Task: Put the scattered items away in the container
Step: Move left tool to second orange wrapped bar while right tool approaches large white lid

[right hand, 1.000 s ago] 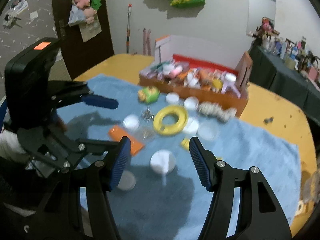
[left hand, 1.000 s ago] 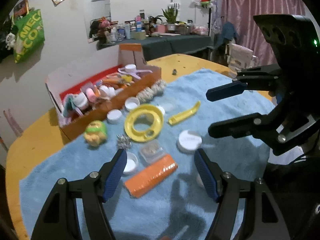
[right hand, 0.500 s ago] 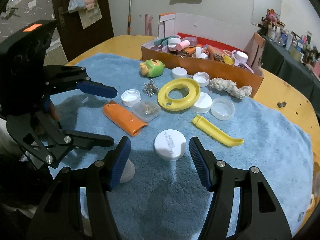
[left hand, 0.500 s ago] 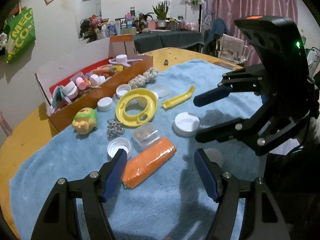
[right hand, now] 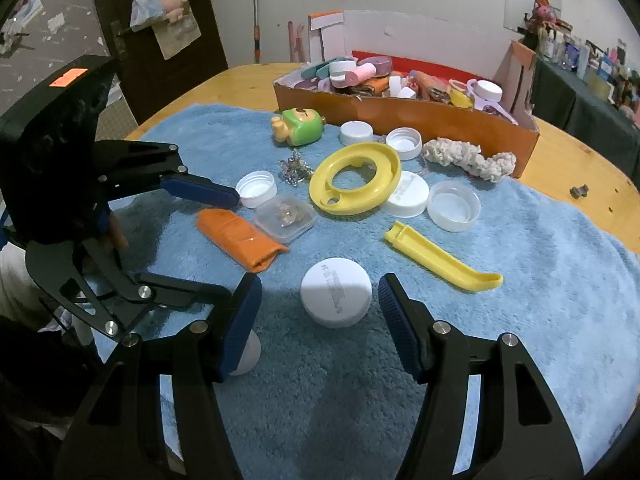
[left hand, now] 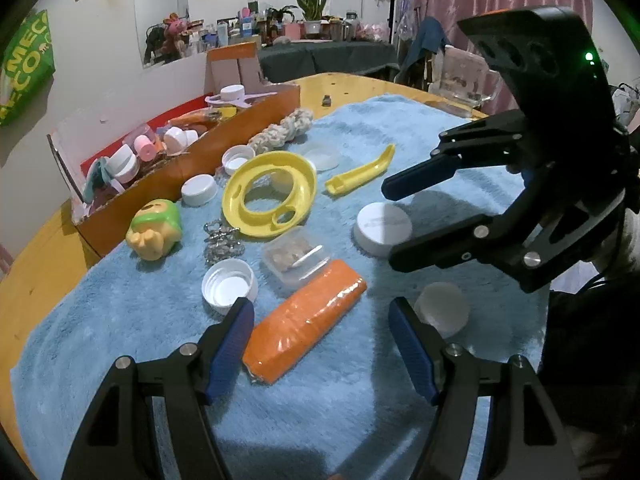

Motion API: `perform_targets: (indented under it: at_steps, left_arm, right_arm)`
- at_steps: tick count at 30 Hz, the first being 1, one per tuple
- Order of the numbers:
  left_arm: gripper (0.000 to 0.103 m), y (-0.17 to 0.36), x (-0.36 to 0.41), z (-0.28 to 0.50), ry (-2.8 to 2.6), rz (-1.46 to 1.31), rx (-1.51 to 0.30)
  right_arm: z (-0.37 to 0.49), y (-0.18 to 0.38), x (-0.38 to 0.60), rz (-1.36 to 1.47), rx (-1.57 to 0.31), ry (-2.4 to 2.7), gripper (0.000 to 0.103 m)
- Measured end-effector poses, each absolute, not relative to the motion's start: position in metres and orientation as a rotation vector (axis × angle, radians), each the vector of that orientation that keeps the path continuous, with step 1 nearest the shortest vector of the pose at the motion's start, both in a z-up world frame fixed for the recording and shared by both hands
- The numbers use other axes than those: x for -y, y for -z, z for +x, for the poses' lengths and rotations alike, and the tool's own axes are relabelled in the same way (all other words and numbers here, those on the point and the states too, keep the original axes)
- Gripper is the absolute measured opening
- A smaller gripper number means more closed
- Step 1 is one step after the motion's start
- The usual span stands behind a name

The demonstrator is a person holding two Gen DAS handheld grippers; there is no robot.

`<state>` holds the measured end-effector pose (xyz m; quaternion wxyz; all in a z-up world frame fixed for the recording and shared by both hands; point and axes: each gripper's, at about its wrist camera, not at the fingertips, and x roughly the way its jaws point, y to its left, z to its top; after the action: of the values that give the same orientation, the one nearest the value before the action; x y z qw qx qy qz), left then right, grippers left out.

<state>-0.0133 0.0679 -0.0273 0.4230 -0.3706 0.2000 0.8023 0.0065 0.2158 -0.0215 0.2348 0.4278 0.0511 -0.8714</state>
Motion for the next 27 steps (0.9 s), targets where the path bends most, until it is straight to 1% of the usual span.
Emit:
perform_targets:
  at_steps: [6,13,20,22,27]
  left_arm:
    - [0.072,0.032,-0.070,-0.020,-1.998,-0.975,-0.495]
    - [0.072,0.031,-0.069,-0.006,-1.993,-0.984,-0.519]
    - [0.072,0.031,-0.075,-0.015,-2.005,-1.019,-0.471]
    - [0.071,0.031,-0.077,-0.018,-2.011,-1.022,-0.466]
    - [0.059,0.030,-0.075,-0.020,-2.017,-1.028,-0.458]
  right_arm:
    - [0.004,0.024,-0.216,1.185,-0.131,2.381,0.060]
    - [0.005,0.024,-0.215,1.192,-0.136,2.365,0.060]
    - [0.000,0.028,-0.217,1.205,-0.140,2.382,0.060]
    - [0.001,0.029,-0.217,1.202,-0.150,2.383,0.060]
    - [0.004,0.030,-0.216,1.194,-0.184,2.377,0.059]
